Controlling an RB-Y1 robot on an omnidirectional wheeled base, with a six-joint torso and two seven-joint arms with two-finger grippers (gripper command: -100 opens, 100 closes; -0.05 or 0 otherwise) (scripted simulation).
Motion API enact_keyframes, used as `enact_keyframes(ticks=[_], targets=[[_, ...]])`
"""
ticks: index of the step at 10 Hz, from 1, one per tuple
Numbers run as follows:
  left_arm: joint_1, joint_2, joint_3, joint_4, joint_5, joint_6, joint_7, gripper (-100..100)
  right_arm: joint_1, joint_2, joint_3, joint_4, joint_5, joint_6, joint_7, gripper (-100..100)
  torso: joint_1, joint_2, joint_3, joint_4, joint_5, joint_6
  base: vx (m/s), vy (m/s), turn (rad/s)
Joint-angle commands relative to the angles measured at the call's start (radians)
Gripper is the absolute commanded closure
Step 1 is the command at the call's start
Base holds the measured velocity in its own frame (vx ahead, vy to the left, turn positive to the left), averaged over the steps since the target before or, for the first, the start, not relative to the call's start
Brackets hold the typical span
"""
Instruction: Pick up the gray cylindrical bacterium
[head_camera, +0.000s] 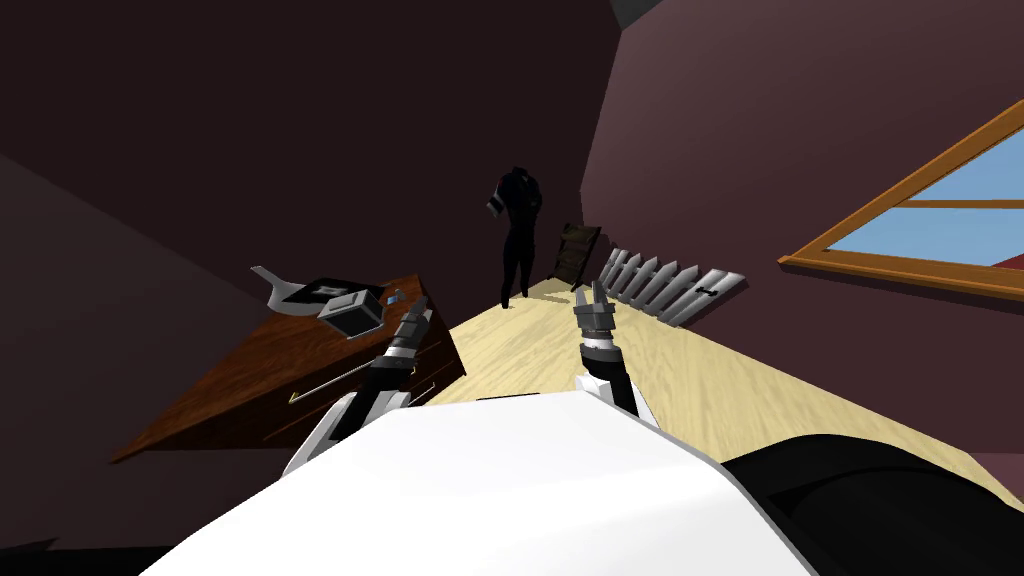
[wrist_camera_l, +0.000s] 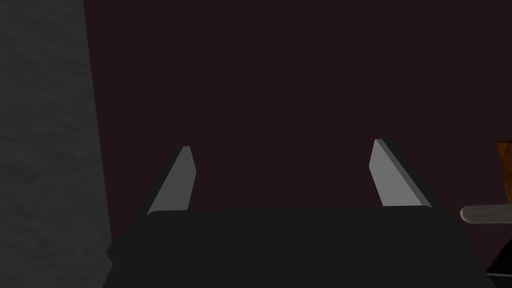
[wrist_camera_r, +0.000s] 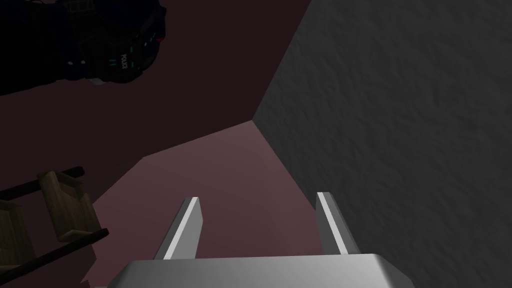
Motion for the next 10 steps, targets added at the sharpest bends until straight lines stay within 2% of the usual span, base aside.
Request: enact_keyframes(ticks=[1,2,7,10], targets=[[-0.009,0.016,-0.012,0.024,-0.015,0.050,0.002,-100,0.000,0.000,0.000,0.000,0.000,0.000,0.000,0,0.000,0.000,0.000,0.000,0.000,0.000,-0.107,-0.054,-0.106],[-0.009,0.016,-0.012,0.024,-0.015,0.050,0.002,-100,0.000,0.000,0.000,0.000,0.000,0.000,0.000,0,0.000,0.001,0.000,0.000,0.000,0.000,-0.068,-0.038,-0.040],[-0.039,0.091,-0.007,0.091,-0.035,0.208,0.006,-100,0.000,0.000,0.000,0.000,0.000,0.000,0.000,0,0.002,-0.003,-0.002,-0.001,0.000,0.000,-0.051,-0.038,-0.068],[-0.061,0.128,0.009,0.130,-0.036,0.296,-0.005,-100,0.000,0.000,0.000,0.000,0.000,0.000,0.000,0,0.005,-0.007,-0.004,-0.001,0.001,0.000,0.024,0.012,-0.026]])
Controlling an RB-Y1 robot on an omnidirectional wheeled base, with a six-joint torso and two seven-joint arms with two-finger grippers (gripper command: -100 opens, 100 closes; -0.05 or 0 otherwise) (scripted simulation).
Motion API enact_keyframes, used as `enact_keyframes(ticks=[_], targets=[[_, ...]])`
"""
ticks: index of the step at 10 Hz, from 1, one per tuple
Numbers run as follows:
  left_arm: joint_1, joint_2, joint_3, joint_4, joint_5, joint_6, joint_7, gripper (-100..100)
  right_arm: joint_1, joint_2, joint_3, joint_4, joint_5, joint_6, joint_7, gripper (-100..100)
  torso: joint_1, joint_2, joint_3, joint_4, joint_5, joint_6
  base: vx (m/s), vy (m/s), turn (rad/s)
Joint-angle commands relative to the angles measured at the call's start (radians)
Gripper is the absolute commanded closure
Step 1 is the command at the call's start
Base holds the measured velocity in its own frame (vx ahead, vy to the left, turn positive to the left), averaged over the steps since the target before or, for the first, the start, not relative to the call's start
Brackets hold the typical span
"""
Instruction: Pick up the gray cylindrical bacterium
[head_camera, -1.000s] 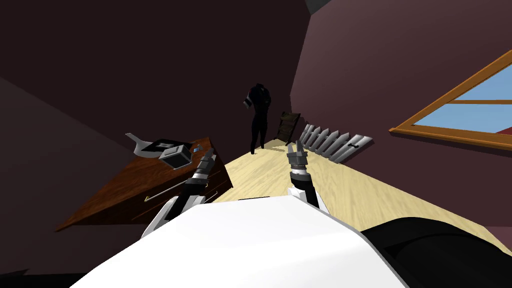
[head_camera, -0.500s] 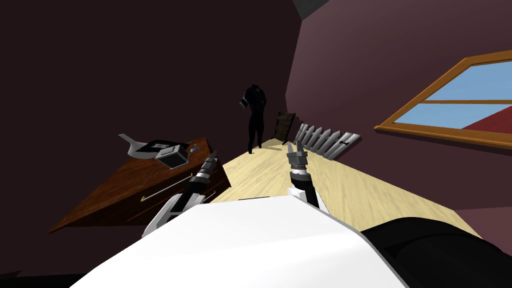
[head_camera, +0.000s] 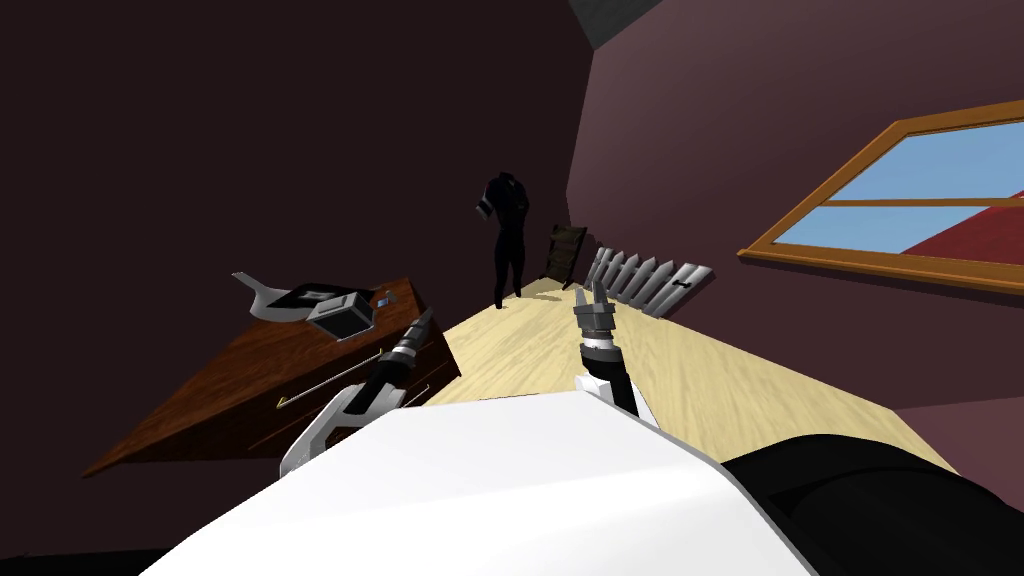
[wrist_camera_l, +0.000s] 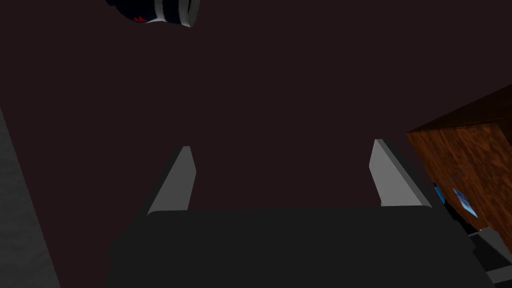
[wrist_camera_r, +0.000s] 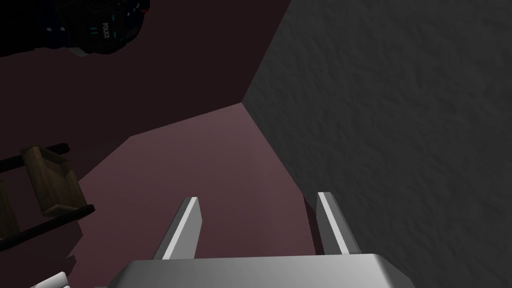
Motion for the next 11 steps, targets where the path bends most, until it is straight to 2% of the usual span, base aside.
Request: enact_keyframes(ticks=[1,2,4,6,7,11], targets=[[-0.014,0.019,0.013,0.024,0.003,0.050,-0.008,-100,0.000,0.000,0.000,0.000,0.000,0.000,0.000,0,0.000,0.000,0.000,0.000,0.000,0.000,0.067,0.045,-0.009],[-0.014,0.019,0.013,0.024,0.003,0.058,-0.008,-100,0.000,0.000,0.000,0.000,0.000,0.000,0.000,0,0.001,-0.001,-0.001,0.000,0.000,0.000,0.044,0.032,-0.003],[-0.031,0.036,0.030,0.048,0.008,0.120,-0.022,-100,0.000,0.000,0.000,0.000,0.000,0.000,0.000,0,0.000,0.000,0.000,0.000,0.000,0.000,0.055,0.030,0.010],[-0.048,0.049,0.050,0.070,0.015,0.180,-0.039,-100,0.000,0.000,0.000,0.000,0.000,0.000,0.000,0,0.002,-0.004,-0.002,-0.001,0.001,0.000,0.125,0.082,0.021],[-0.048,0.049,0.050,0.070,0.015,0.181,-0.039,-100,0.000,0.000,0.000,0.000,0.000,0.000,0.000,0,0.005,-0.005,-0.003,-0.001,0.001,0.000,0.079,0.061,0.002],[-0.083,0.072,0.093,0.110,0.031,0.291,-0.073,-100,0.000,0.000,0.000,0.000,0.000,0.000,0.000,0,0.004,-0.006,-0.004,-0.001,0.001,0.000,0.116,0.067,0.030]])
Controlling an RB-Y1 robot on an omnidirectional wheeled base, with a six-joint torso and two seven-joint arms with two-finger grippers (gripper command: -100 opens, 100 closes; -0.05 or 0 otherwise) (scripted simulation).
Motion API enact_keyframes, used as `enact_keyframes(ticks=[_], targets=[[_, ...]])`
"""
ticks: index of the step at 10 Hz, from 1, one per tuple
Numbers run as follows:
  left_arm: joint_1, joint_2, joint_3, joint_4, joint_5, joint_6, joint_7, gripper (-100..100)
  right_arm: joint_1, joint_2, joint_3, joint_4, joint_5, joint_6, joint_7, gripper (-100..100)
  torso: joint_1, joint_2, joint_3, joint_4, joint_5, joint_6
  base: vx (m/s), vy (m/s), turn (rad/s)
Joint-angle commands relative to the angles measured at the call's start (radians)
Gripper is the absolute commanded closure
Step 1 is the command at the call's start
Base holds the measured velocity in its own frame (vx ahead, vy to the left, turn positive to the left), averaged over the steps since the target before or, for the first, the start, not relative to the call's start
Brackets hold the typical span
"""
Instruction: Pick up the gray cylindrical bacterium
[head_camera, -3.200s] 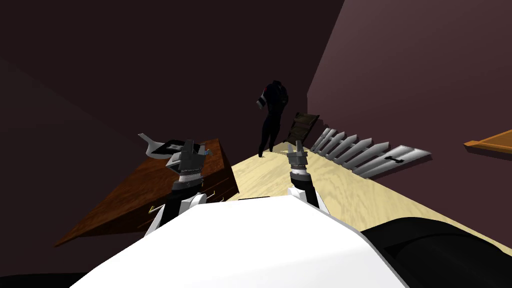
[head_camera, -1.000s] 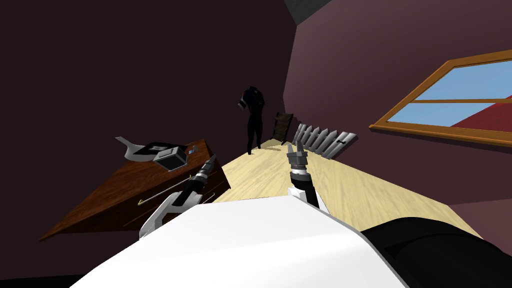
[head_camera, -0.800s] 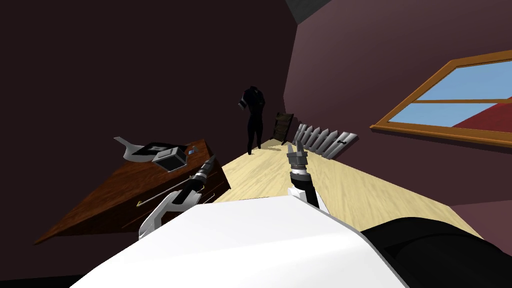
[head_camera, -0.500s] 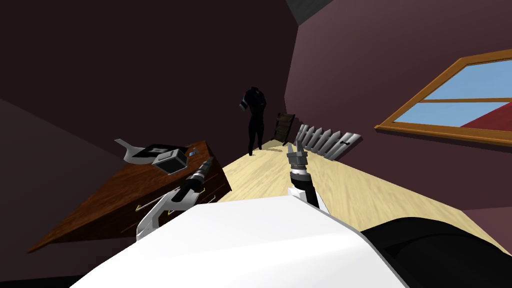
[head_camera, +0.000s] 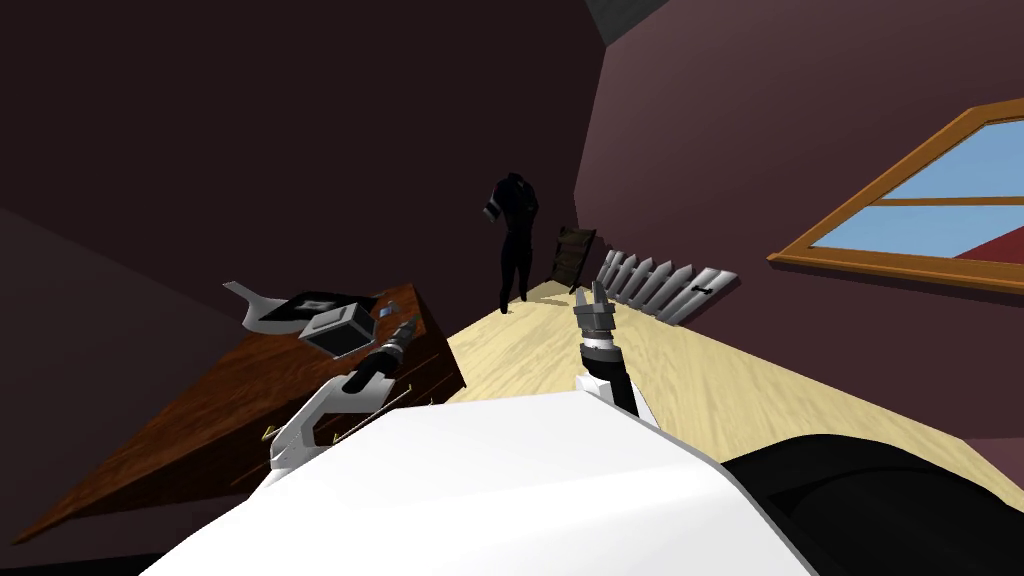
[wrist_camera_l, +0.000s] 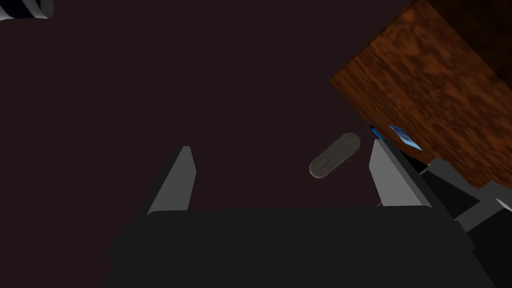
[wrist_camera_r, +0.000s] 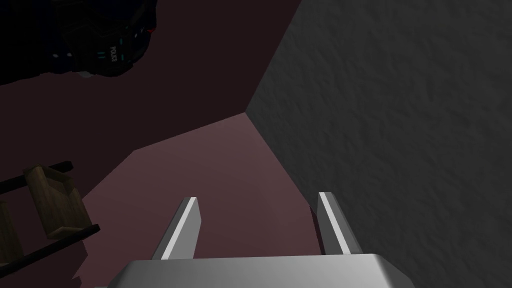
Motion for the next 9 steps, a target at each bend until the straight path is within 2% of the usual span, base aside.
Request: enact_keyframes(ticks=[1,6,8,9], targets=[[-0.011,0.005,0.017,0.011,0.004,0.050,-0.015,-100,0.000,0.000,0.000,0.000,0.000,0.000,0.000,0,0.000,0.000,0.000,0.000,0.000,0.000,0.140,0.085,0.036],[-0.053,0.033,0.071,0.050,0.020,0.163,-0.048,-100,0.000,0.000,0.000,0.000,0.000,0.000,0.000,0,0.001,-0.002,-0.001,-0.001,0.000,0.000,0.168,0.107,0.025],[-0.062,0.039,0.082,0.056,0.021,0.174,-0.051,-100,0.000,0.000,0.000,0.000,0.000,0.000,0.000,0,0.004,-0.002,-0.001,-0.001,0.001,0.000,0.152,0.137,0.000],[-0.056,0.038,0.079,0.051,0.022,0.170,-0.050,-100,0.000,0.000,0.000,0.000,0.000,0.000,0.000,0,0.003,0.000,0.000,0.000,0.001,0.000,0.062,0.050,-0.007]])
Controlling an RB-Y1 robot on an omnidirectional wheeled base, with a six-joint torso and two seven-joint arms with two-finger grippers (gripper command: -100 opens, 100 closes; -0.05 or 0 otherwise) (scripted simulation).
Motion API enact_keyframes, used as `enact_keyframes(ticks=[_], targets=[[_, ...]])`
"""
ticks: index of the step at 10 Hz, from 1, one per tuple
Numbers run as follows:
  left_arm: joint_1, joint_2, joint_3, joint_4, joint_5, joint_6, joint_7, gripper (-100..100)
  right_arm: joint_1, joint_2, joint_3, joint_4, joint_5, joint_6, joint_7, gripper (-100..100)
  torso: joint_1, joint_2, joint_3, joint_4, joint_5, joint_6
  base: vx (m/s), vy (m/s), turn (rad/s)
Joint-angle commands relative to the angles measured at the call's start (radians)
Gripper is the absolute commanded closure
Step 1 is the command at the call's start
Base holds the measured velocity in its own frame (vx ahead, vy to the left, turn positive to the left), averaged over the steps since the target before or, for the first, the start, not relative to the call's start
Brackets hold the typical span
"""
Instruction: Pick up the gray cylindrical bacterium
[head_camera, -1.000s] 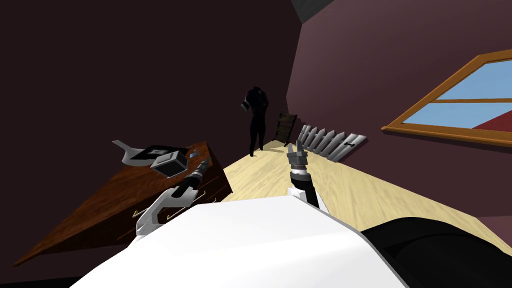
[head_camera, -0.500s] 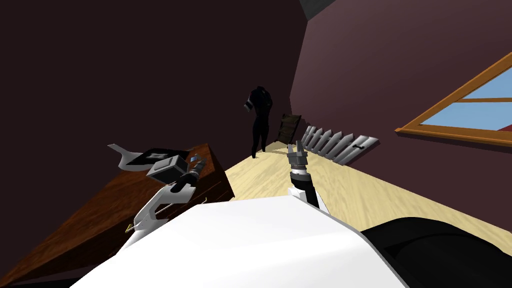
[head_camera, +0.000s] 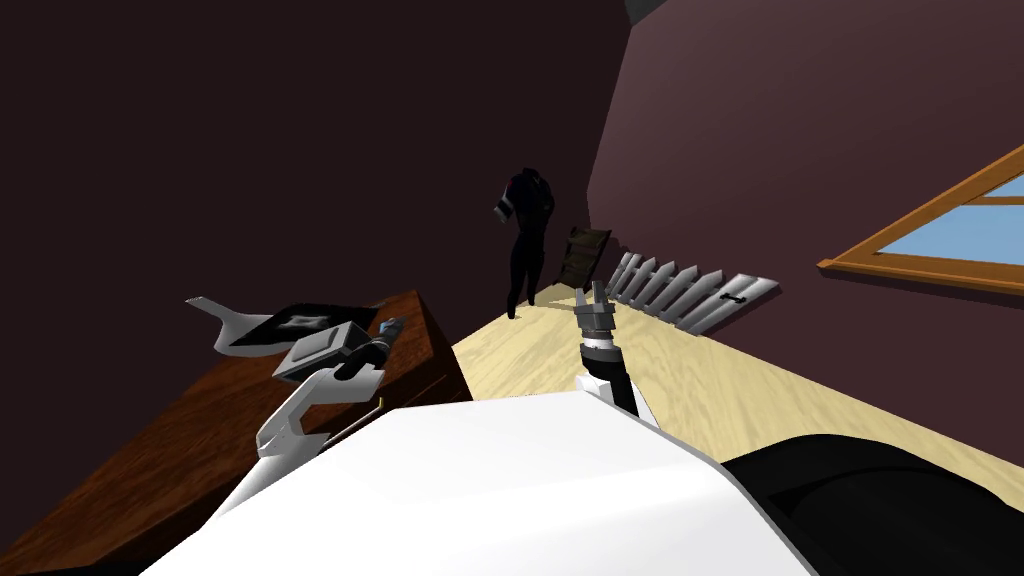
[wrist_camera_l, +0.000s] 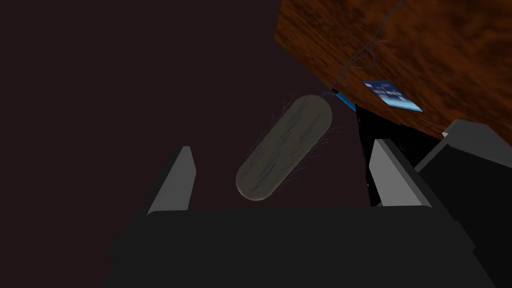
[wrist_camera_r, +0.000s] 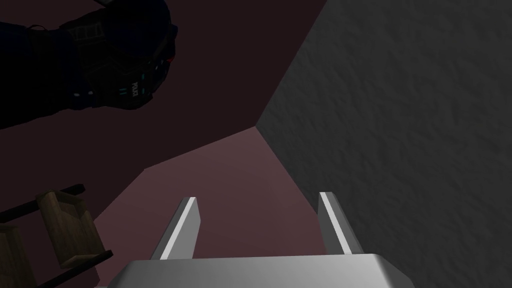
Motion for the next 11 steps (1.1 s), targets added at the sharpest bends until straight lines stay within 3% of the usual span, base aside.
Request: enact_keyframes(ticks=[1,2,4,7,8,9,11], targets=[[0.000,0.000,0.000,0.000,0.000,0.000,0.000,0,0.000,0.000,0.000,0.000,0.000,0.000,0.000,0,0.000,0.000,0.000,0.000,0.000,0.000,0.012,0.011,-0.001],[-0.020,-0.002,0.010,0.028,-0.006,0.002,0.002,-100,0.000,0.000,0.000,0.000,0.000,0.000,0.000,0,-0.003,0.003,0.002,0.001,-0.001,0.000,-0.017,0.010,-0.125],[-0.061,-0.006,0.030,0.083,-0.017,0.005,0.005,-100,0.000,0.000,0.000,0.000,0.000,0.000,0.000,0,-0.004,0.009,0.005,0.002,-0.001,0.001,-0.076,0.018,-0.206],[-0.092,-0.009,0.045,0.124,-0.025,0.008,0.008,-100,0.000,0.000,0.000,0.000,0.000,0.000,0.000,0,-0.004,0.010,0.006,0.002,-0.001,0.000,-0.053,0.004,-0.107],[-0.084,-0.008,0.042,0.113,-0.024,0.008,0.008,-100,0.000,0.000,0.000,0.000,0.000,0.000,0.000,0,-0.004,0.009,0.005,0.002,-0.001,0.000,-0.016,0.000,-0.015],[-0.085,-0.009,0.042,0.116,-0.024,0.007,0.008,100,0.000,0.000,0.000,0.000,0.000,0.000,0.000,0,-0.004,0.008,0.005,0.002,-0.001,0.000,-0.005,0.000,0.014],[-0.084,-0.008,0.042,0.116,-0.025,0.008,0.007,100,0.000,0.000,0.000,0.000,0.000,0.000,0.000,0,-0.005,0.007,0.004,0.002,-0.001,0.000,0.000,0.000,0.000]])
